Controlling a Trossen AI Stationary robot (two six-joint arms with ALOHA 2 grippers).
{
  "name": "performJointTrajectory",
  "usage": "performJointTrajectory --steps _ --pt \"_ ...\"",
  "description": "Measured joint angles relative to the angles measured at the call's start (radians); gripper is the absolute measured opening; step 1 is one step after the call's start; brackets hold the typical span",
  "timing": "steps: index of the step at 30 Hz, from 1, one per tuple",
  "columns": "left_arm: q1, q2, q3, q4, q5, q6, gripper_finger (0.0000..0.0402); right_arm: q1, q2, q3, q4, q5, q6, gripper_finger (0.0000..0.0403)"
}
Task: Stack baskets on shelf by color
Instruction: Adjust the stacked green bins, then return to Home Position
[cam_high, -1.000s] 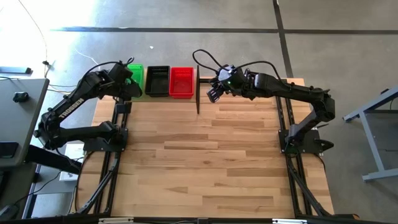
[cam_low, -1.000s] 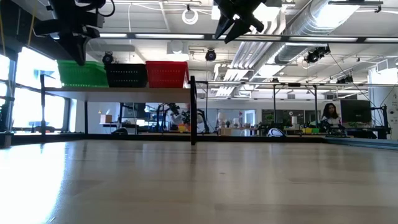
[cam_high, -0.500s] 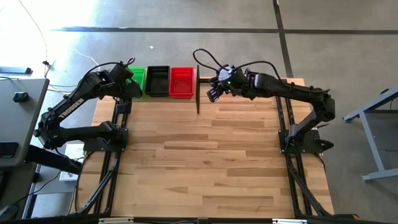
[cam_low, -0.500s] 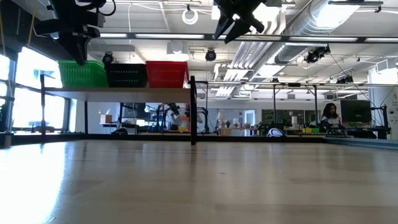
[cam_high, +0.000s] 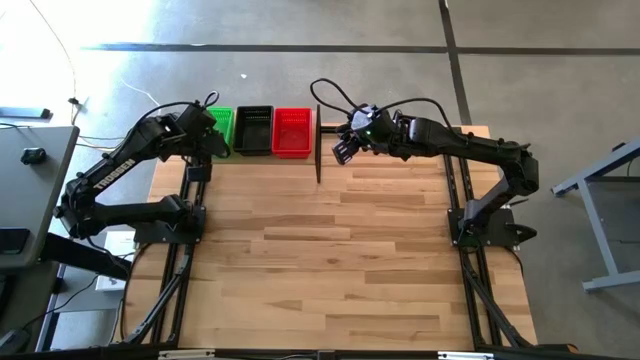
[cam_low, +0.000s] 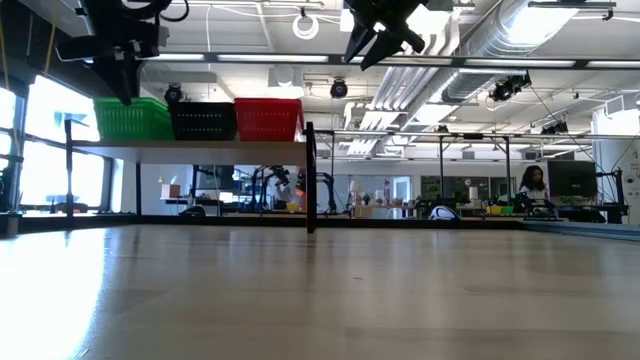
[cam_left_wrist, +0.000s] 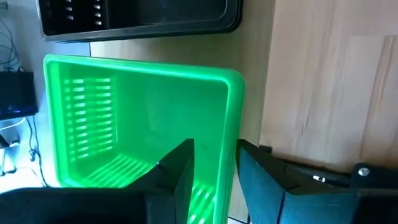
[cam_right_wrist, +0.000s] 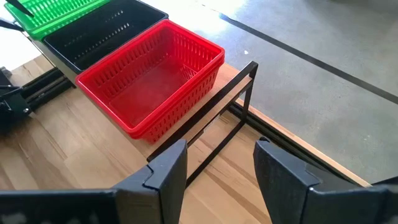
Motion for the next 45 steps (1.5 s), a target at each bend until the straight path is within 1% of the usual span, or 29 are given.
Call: performJointTrajectory --steps 4,9,17,24,26,31,35,38,42,43,45 --pt "-0.002 0.000 0.000 0.000 0.006 -0.011 0.0111 0.000 0.000 0.000 0.000 0.000 0.007 0.0169" --pt "-0.002 0.000 0.000 0.001 0.059 -0.025 0.0109 0.000 0.000 0.000 0.000 0.000 0.011 0.0169" --pt "-0.002 -0.002 0.004 0.027 0.054 -0.070 0.0111 0.000 0.000 0.000 0.000 0.000 0.011 0.0169" --pt "-0.002 -0.002 0.100 0.043 0.060 -0.100 0.0111 0.000 0.000 0.000 0.000 0.000 0.011 0.0169" --pt "-0.002 -0.002 0.135 0.049 0.081 -0.129 0.0110 0.003 0.000 0.000 -0.001 -0.001 0.010 0.0169" --pt "-0.002 -0.002 0.208 0.055 0.198 -0.215 0.0111 0.021 0.000 0.000 -0.001 -0.001 0.008 0.0169" --pt "-0.002 -0.014 0.228 0.058 0.351 -0.332 0.0111 0.043 0.000 0.000 -0.001 -0.001 0.011 0.0169" --pt "-0.002 -0.045 0.209 0.058 0.516 -0.398 0.0109 0.063 0.000 0.000 -0.001 0.000 0.024 0.0169" --pt "-0.002 -0.122 0.149 0.113 0.753 -0.437 0.0101 0.091 0.005 0.000 0.000 0.026 -0.030 0.0169" --pt "-0.002 -0.148 0.129 0.147 0.796 -0.450 0.0098 0.095 0.007 0.000 0.001 0.031 -0.036 0.0169" --pt "-0.007 -0.214 0.084 0.209 0.821 -0.506 0.0090 0.104 0.009 0.000 0.007 0.037 -0.033 0.0169"
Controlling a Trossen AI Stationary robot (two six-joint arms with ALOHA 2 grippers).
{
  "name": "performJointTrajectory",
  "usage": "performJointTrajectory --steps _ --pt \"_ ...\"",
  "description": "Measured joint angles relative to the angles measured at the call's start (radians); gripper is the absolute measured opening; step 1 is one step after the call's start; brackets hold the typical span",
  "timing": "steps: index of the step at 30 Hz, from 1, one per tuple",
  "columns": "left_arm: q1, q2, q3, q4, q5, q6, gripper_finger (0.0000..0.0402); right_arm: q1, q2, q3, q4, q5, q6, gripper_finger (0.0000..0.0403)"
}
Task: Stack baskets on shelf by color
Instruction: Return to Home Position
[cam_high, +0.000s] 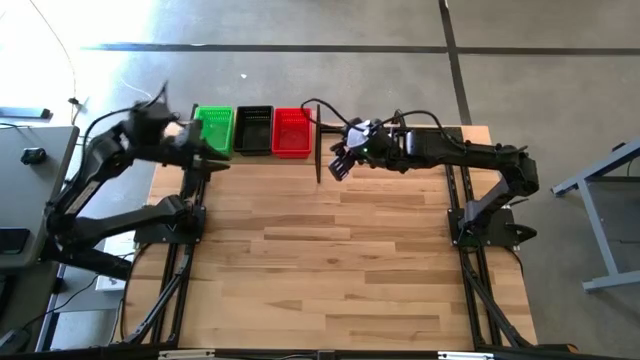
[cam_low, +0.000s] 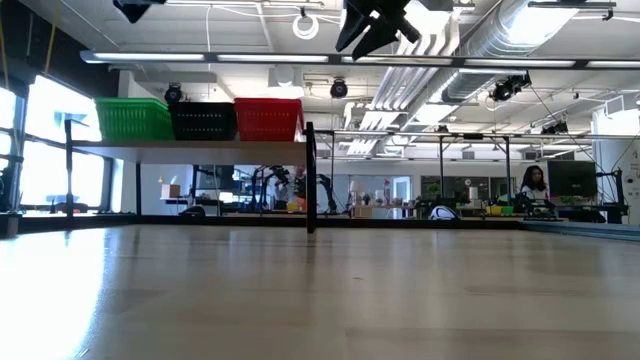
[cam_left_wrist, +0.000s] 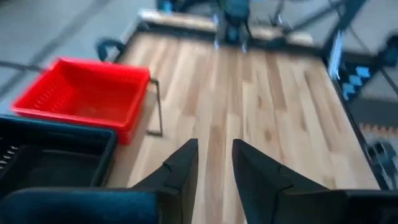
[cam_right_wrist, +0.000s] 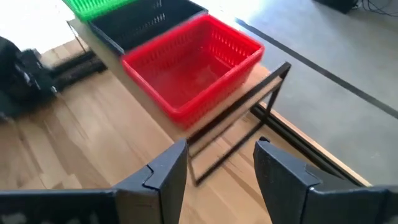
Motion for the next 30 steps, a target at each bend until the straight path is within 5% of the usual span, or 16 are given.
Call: performJointTrajectory --steps 6,15,21,30 --pt "-0.028 -0.198 -0.131 0.142 -0.087 -0.158 0.0067 0.030 0.002 0.000 0.056 -0.014 0.021 0.0169" --pt "-0.029 -0.434 -0.343 0.342 -0.087 -0.312 0.0041 0.060 0.002 0.000 0.088 -0.019 0.039 0.0169" --pt "-0.028 -0.540 -0.482 0.369 -0.121 -0.312 0.0005 0.072 0.002 0.000 0.071 -0.021 0.107 0.0169" --pt "-0.029 -0.628 -0.681 0.667 -0.139 -0.375 0.0001 0.068 -0.006 0.000 0.022 -0.021 0.121 0.0169"
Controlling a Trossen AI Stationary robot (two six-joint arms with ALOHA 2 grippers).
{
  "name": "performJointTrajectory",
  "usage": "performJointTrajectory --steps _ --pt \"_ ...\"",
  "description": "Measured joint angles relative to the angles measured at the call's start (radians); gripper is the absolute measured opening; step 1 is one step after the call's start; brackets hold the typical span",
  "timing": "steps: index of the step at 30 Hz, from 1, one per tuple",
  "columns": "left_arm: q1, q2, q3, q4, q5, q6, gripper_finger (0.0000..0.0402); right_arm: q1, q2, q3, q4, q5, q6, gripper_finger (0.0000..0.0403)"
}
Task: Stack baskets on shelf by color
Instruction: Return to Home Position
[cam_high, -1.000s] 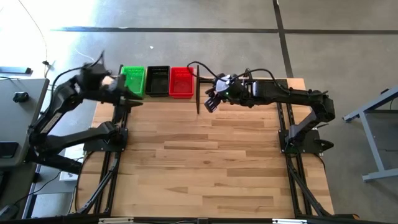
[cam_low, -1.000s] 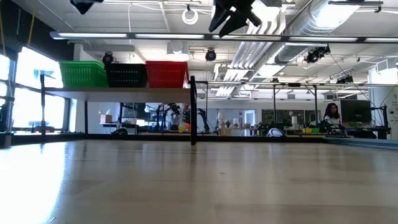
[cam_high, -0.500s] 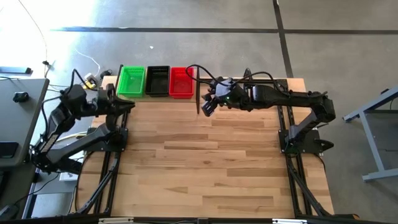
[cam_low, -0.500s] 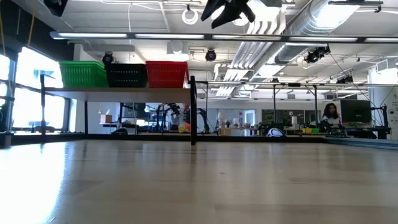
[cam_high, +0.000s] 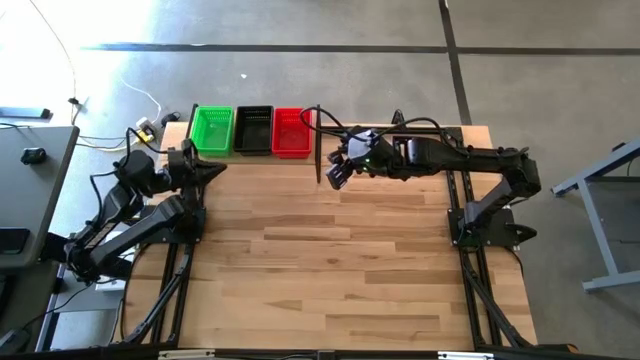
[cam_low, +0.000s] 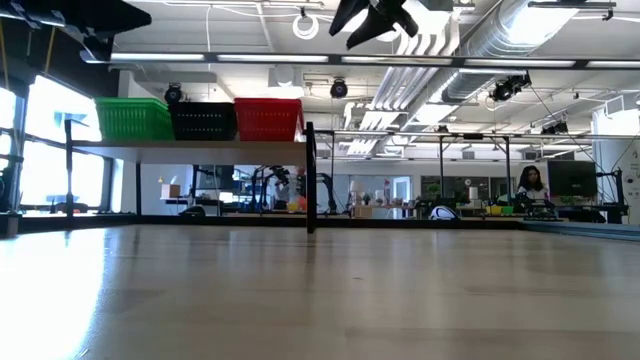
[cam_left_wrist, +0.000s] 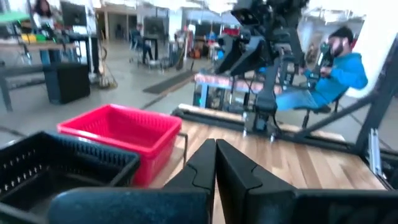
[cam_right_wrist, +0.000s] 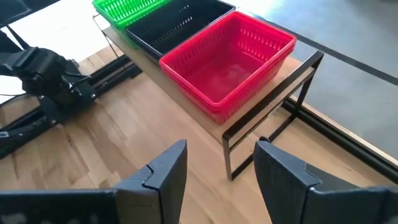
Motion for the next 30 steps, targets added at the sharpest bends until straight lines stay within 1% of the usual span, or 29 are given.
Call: performJointTrajectory --steps 4,10,16,19,22,25,30 --pt "0.000 0.000 -0.065 0.119 -0.045 -0.026 0.0000 -0.016 -0.029 0.000 -0.036 0.006 -0.023 0.0169" --pt "0.000 0.001 -0.141 0.203 -0.157 -0.034 0.0000 -0.064 -0.098 0.000 -0.064 0.011 -0.064 0.0169" --pt "-0.021 0.001 -0.258 0.361 -0.164 -0.106 0.0000 -0.117 -0.180 0.000 -0.088 0.011 -0.136 0.0169" --pt "-0.055 0.001 -0.311 0.416 -0.164 -0.131 0.0000 -0.146 -0.225 0.000 -0.128 0.012 -0.158 0.0169" --pt "-0.101 0.001 -0.343 0.431 -0.180 -0.139 0.0000 -0.175 -0.270 0.000 -0.178 0.021 -0.161 0.0169" --pt "-0.151 0.003 -0.348 0.428 -0.221 -0.138 0.0000 -0.197 -0.311 0.000 -0.234 0.034 -0.164 0.0169" --pt "-0.247 0.006 -0.348 0.421 -0.232 -0.120 0.0000 -0.205 -0.355 -0.003 -0.301 0.035 -0.175 0.0169"
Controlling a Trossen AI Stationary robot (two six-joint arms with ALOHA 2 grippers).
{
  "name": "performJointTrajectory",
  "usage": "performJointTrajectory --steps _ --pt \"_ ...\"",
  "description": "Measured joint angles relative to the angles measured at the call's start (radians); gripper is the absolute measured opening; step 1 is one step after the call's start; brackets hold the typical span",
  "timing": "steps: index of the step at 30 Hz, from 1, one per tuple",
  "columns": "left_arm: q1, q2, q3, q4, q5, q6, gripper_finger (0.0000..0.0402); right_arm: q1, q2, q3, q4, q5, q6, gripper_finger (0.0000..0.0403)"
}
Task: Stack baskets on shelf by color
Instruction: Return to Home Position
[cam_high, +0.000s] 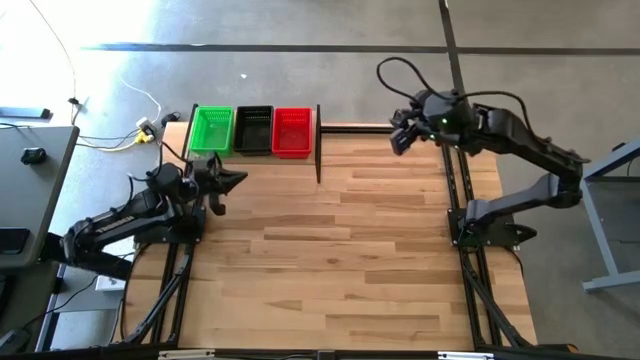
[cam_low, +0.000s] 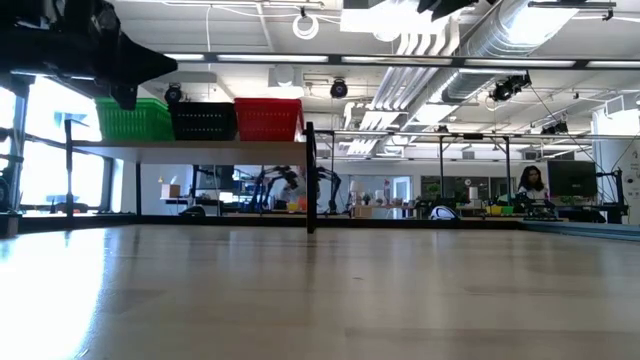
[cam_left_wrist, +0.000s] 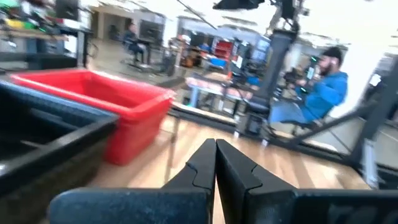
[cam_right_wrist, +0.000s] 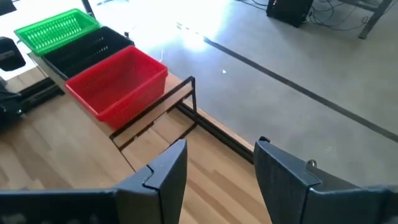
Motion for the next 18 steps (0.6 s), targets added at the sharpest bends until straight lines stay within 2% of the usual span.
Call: performJointTrajectory --steps 7,12,18 --pt "-0.157 0.022 0.000 -0.031 0.000 0.000 0.0000 0.005 -0.094 -0.148 0.065 -0.008 -0.003 0.0169" --pt "-0.257 0.026 0.000 -0.076 -0.006 -0.001 0.0000 0.023 -0.197 -0.324 0.228 -0.057 -0.005 0.0169" --pt "-0.334 0.026 0.000 -0.110 -0.033 -0.019 0.0000 0.102 -0.332 -0.534 0.372 -0.079 0.027 0.0169"
